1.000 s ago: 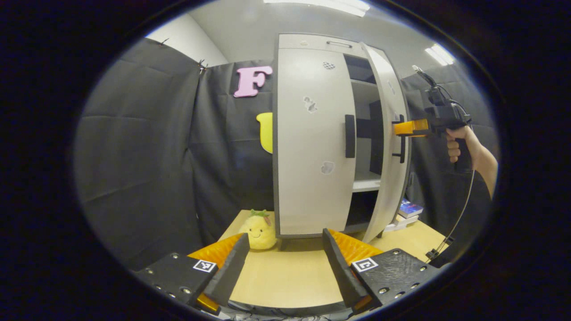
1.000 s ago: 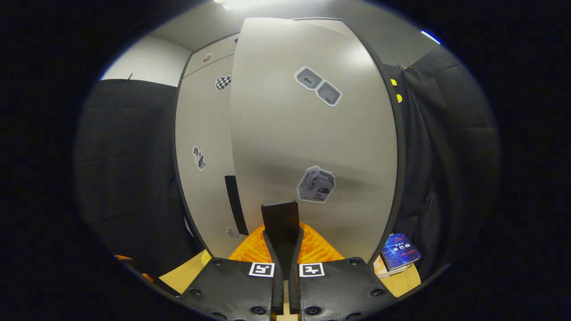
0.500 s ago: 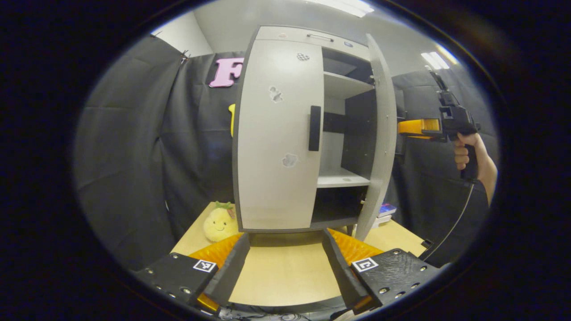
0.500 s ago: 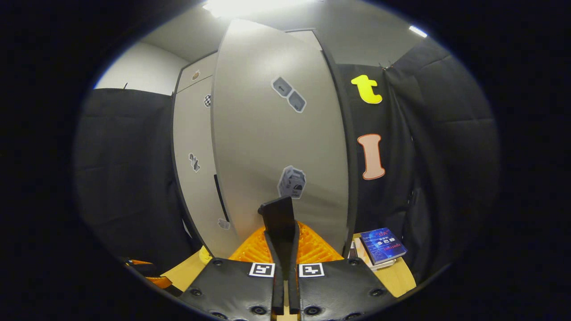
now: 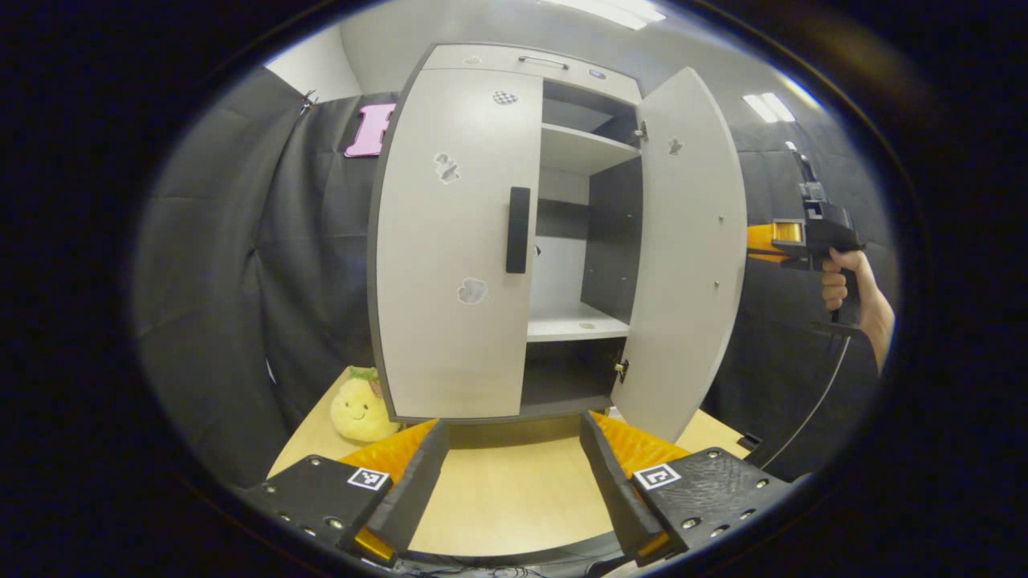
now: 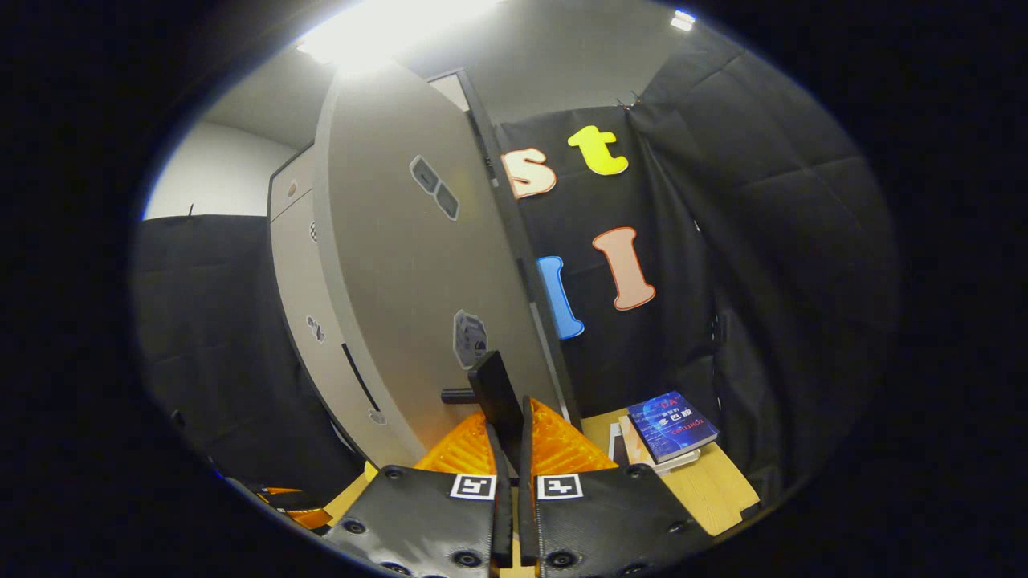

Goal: Open the right door of the double-door shoe cabinet with the right hand, and open the left door with the left hand.

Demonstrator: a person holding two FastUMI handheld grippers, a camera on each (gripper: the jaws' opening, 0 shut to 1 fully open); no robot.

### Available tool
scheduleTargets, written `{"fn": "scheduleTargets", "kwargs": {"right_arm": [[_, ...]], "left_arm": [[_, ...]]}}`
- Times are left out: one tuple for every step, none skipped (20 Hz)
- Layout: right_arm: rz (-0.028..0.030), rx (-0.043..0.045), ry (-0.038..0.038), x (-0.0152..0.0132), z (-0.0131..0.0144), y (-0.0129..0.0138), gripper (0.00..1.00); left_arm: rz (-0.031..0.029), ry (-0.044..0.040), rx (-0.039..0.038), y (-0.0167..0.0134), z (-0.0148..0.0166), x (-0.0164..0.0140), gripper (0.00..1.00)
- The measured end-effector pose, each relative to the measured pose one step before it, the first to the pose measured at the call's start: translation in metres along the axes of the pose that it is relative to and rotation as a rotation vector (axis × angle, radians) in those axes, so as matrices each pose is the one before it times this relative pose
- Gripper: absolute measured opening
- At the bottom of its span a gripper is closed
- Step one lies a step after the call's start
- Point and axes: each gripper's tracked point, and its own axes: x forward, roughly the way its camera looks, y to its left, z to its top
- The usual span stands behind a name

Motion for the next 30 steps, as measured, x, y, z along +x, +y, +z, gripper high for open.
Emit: {"fn": "scheduleTargets", "kwargs": {"right_arm": [[-0.00198,0.02016,-0.0044,0.00022,0.00411,-0.01006,0.05],[-0.01712,0.02886,-0.00521,-0.00196,0.00308,-0.01352,0.05],[0.00329,0.02116,-0.00595,-0.00217,0.00438,-0.00725,0.05],[0.03147,0.02988,0.02357,0.00404,-0.0052,0.00604,0.05],[0.0016,0.00626,-0.00757,-0.00081,-0.00001,0.00155,0.05],[-0.00803,-0.02629,-0.01456,0.00212,0.0027,-0.00445,0.05],[-0.00792,-0.02884,-0.00919,0.00024,0.00163,-0.00192,0.05],[-0.01222,-0.01592,-0.00554,-0.00173,-0.00146,0.00264,0.05],[-0.01242,-0.01002,-0.00288,-0.00157,0.00016,0.00053,0.04],[-0.00347,-0.00309,0.00341,-0.00084,-0.00172,0.00134,0.04],[-0.00749,0.00122,-0.007,-0.00191,0.00094,0.00028,0.04],[-0.0112,0.00462,-0.00813,0.00154,0.00108,-0.0024,0.05],[0.00034,0.01192,-0.00258,-0.00054,-0.00045,0.00118,0.04],[-0.0029,0.00822,-0.00852,-0.00077,-0.00055,0.00113,0.05],[-0.00529,0.01095,-0.00497,0.00025,-0.00023,0.00159,0.05],[-0.00748,0.00306,-0.00209,-0.00101,-0.00144,-0.00035,0.04],[-0.01237,-0.00784,0.00201,-0.00261,-0.00093,-0.0006,0.02],[-0.01311,-0.01166,0.00323,-0.00303,-0.00142,-0.00278,0.05],[-0.00996,-0.00986,0.00493,-0.00444,-0.00185,-0.00119,0.04],[-0.0084,-0.00705,0.00173,-0.00492,-0.00224,0.00047,0.05],[-0.00607,-0.00402,0.00321,-0.00443,-0.00147,-0.00042,0.04],[-0.0014,0.00112,0.00997,-0.00458,-0.00285,-0.00042,0.04],[0.00104,0.00378,0.0177,-0.00439,-0.00247,-0.00006,0.04],[-0.02518,-0.00546,0.02412,-0.00835,-0.00606,-0.0072,0.02],[-0.03813,-0.02307,0.02007,-0.0039,-0.00549,-0.01344,0.02],[-0.04596,-0.02797,0.009,-0.01243,-0.00405,-0.01395,0.02],[-0.04852,-0.02011,0.00997,-0.00722,-0.0039,-0.01863,0.02],[-0.0449,-0.00554,0.00935,-0.0058,-0.00616,-0.01655,0.02],[-0.04208,0.00303,0.00473,-0.00529,-0.00316,-0.01551,0.02],[-0.03341,0.00564,-0.0044,-0.00392,-0.00009,-0.01419,0.02]], "left_arm": [[-0.00012,0.00583,-0.00254,-0.00091,-0.00053,0.00045,0.96],[-0.00591,0.00281,-0.00623,-0.00277,0.00028,-0.00021,0.96],[-0.00518,-0.00193,-0.00427,-0.00049,0.00157,0.00049,0.96],[-0.00177,-0.0016,-0.00087,0.00252,0.00074,0.00041,0.96],[0.00269,-0.00127,0.00464,0.004,0.00176,0.00045,0.96],[0.00675,-0.00523,0.00667,0.0045,0.00115,0.00149,0.96],[0.00793,-0.00355,0.00188,0.00511,0.00077,0.00086,0.96],[0.00585,-0.00028,-0.00543,0.00564,-0.00146,-0.00027,0.96],[0.00251,0.00086,-0.01094,0.00537,-0.0002,0.00027,0.96],[0.0009,0.001,-0.01205,0.00445,-0.00054,0.00095,0.96],[-0.00065,0.00029,-0.00708,0.00505,-0.00013,0.00188,0.96],[-0.00135,0.00144,-0.00039,0.00551,-0.00076,0.00177,0.96],[-0.00155,0.00334,0.00142,0.00573,-0.00166,0.00195,0.96],[-0.00053,0.00005,0.00186,0.00451,0.00015,0.00191,0.96],[-0.00396,0.00259,0.00086,0.00377,-0.00029,0.00242,0.96],[-0.00727,-0.001,0.00094,0.00359,0.0019,0.00406,0.96],[-0.00914,-0.0059,0.00399,0.003,0.00357,0.00226,0.92],[-0.00807,-0.00775,0.00748,0.00397,0.00315,0.00168,0.92],[-0.00607,-0.00924,0.00976,0.00425,0.00384,0.0028,0.92],[-0.00368,-0.00936,0.01111,0.00419,0.00252,0.00234,0.92],[-0.00017,-0.01004,0.01087,0.00395,0.00191,0.00236,0.96],[0.00305,-0.00797,0.01014,0.0038,0.00066,0.00308,0.96],[0.00575,-0.00364,0.00713,0.00394,0.00081,0.00258,0.96],[0.00431,-0.00421,0.00097,0.00297,-0.00022,0.00466,0.96],[-0.00083,-0.00293,-0.00756,0.00147,0.00102,0.00605,0.96],[-0.00531,-0.00193,-0.01081,-0.00001,0.00113,0.00738,0.96],[-0.0048,0.00006,-0.00948,-0.0005,0.0031,0.00769,0.96],[-0.00389,-0.00329,-0.00601,-0.0013,0.00409,0.00917,0.96],[-0.00344,-0.01212,-0.00277,-0.0015,0.00823,0.00913,0.92],[-0.00485,-0.01438,-0.00161,-0.00294,0.00899,0.00905,0.92]]}}
